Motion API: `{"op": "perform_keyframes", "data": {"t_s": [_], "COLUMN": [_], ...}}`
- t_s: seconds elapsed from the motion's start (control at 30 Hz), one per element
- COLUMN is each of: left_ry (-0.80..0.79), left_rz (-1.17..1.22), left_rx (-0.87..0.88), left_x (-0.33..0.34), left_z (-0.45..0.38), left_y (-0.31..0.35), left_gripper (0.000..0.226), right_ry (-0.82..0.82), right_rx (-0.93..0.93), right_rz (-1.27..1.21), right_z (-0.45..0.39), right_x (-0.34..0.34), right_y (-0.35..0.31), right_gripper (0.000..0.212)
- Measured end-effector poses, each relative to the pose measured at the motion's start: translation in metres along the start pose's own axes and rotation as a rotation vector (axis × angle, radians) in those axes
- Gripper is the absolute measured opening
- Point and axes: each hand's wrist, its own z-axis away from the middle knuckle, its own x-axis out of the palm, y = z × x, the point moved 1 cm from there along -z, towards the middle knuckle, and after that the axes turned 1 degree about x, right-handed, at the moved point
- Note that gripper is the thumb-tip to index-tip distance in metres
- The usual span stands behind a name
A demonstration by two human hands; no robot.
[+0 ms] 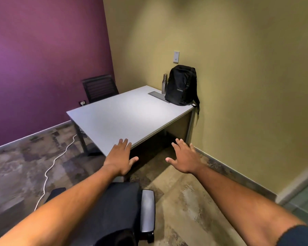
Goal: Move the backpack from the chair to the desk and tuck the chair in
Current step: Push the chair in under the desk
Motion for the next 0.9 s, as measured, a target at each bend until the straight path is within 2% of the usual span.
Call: {"op": "perform_keyframes", "data": {"t_s": [0.23,0.43,0.67,0.9], "left_ry": [-0.072,-0.072,-0.094,-0.145], "left_rz": [0.022,0.064,0.071,0.010], "left_rx": [-0.088,-0.151,-0.115,-0.027], "left_x": [0.018,0.029,0.057,0.083], "left_z": [0.065,0.106,0.157,0.218], "left_y": [-0.028,-0.053,-0.103,-0.192], "left_gripper": [0.080,0.080,0.079,0.078], "right_ry": [-0.032,-0.068,-0.063,-0.053], "right_rx": [-0.076,-0.139,-0.105,0.007], "right_rz": [-0.046,-0.059,-0.064,-0.106], "right_z": [0.025,0.050,0.081,0.103], "right_x": [0.015,0.041,0.051,0.077], "right_y": [-0.047,-0.089,-0.153,-0.246], "right_gripper": [0.088,0.087,0.086,0.086]}}
